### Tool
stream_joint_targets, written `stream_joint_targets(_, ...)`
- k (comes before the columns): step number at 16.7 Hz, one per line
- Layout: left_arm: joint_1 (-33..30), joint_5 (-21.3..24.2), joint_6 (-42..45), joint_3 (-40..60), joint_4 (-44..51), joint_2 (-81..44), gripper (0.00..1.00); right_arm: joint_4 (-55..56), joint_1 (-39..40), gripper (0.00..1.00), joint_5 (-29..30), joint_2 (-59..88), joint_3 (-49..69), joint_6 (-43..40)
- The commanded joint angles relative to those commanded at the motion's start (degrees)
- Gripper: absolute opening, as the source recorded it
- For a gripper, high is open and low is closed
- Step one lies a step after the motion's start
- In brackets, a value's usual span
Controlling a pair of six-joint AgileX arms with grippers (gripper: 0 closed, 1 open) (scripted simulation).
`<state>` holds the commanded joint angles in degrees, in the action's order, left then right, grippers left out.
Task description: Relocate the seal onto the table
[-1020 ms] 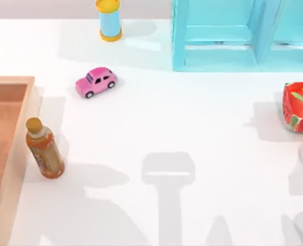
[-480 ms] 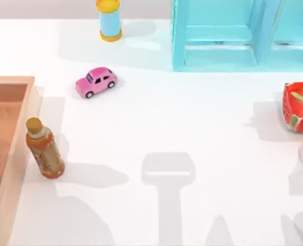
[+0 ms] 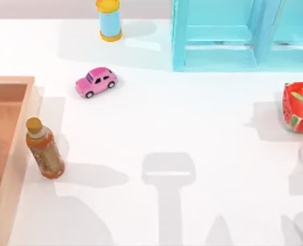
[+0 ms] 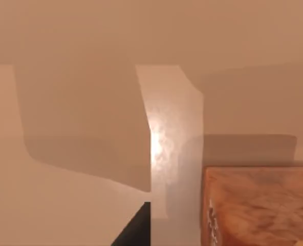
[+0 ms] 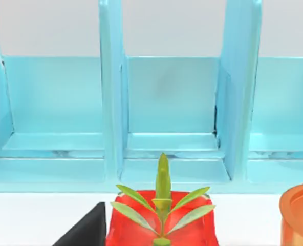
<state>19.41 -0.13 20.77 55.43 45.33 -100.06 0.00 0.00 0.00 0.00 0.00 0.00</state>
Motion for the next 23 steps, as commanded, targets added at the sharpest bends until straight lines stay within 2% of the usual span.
stream_joint_targets(7,0.00,0.00,0.00,0.00,0.00,0.00,0.02,0.00,0.00,1.00,0.00,0.00,0.00,0.00)
stream_joint_targets(18,-0.42,-0.18,-0.64,0.48,0.76,0.35,0.00,0.00,0.00,1.00,0.00,0.00,0.00,0.00)
stream_joint_targets(20,-2.23,-0.80,-3.11,2.51,3.36,1.51,0.00,0.00,0.00,1.00,0.00,0.00,0.00,0.00)
stream_joint_targets(23,-8.13,-1.94,-8.89,8.27,8.36,4.82,0.00,0.00,0.00,1.00,0.00,0.00,0.00,0.00)
